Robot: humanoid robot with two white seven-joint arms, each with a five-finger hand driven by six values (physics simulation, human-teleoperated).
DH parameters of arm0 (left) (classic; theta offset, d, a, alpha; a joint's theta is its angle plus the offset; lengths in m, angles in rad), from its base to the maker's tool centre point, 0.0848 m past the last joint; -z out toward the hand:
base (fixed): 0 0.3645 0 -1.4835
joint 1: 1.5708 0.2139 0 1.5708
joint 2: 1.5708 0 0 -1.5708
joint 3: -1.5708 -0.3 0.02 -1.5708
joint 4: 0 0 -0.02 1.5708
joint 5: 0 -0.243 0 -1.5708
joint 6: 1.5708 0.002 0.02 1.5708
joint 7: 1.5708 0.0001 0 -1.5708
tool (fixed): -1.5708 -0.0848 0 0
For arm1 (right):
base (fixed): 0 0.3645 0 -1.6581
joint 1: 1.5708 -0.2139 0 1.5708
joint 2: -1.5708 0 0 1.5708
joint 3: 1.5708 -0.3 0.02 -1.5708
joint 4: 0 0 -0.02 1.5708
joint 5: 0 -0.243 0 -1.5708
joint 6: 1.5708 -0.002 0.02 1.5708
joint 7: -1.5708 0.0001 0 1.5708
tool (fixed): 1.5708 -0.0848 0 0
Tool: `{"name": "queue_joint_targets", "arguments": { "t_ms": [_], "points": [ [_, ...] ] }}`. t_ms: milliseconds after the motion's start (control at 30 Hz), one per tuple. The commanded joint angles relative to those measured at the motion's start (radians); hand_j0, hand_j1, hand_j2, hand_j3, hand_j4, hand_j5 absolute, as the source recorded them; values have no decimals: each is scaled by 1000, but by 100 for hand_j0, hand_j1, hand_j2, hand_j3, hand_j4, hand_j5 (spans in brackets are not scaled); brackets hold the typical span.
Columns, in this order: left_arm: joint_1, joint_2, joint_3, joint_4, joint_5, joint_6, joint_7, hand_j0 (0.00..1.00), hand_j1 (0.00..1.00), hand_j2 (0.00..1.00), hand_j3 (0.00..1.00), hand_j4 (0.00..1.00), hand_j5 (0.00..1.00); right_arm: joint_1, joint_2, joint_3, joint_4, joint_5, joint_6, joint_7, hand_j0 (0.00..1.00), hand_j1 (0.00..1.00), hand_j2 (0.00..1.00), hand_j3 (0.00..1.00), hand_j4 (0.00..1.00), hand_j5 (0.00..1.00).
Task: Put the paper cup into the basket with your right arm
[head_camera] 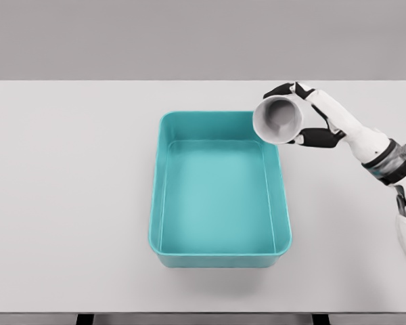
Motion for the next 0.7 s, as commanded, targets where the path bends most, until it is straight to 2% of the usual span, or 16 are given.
{"name": "queue_joint_targets", "arguments": {
  "t_ms": [0,167,367,500,667],
  "points": [
    [0,0,0,0,0,0,0,100,100,100,100,100,100,0,-7,38,-54,40,2,-1,54,54,54,54,54,54],
    [0,0,0,0,0,0,0,100,100,100,100,100,100,-15,-7,127,-100,113,2,-1,54,54,54,54,54,54],
    [0,0,0,0,0,0,0,100,100,100,100,100,100,-89,-90,276,-114,130,12,-1,54,54,54,54,54,54],
    [0,0,0,0,0,0,0,100,100,100,100,100,100,-109,-136,314,-115,130,13,-1,54,54,54,54,54,54],
    [0,0,0,0,0,0,0,100,100,100,100,100,100,-123,-153,351,-115,132,15,-1,54,54,54,54,54,54]
  ]
}}
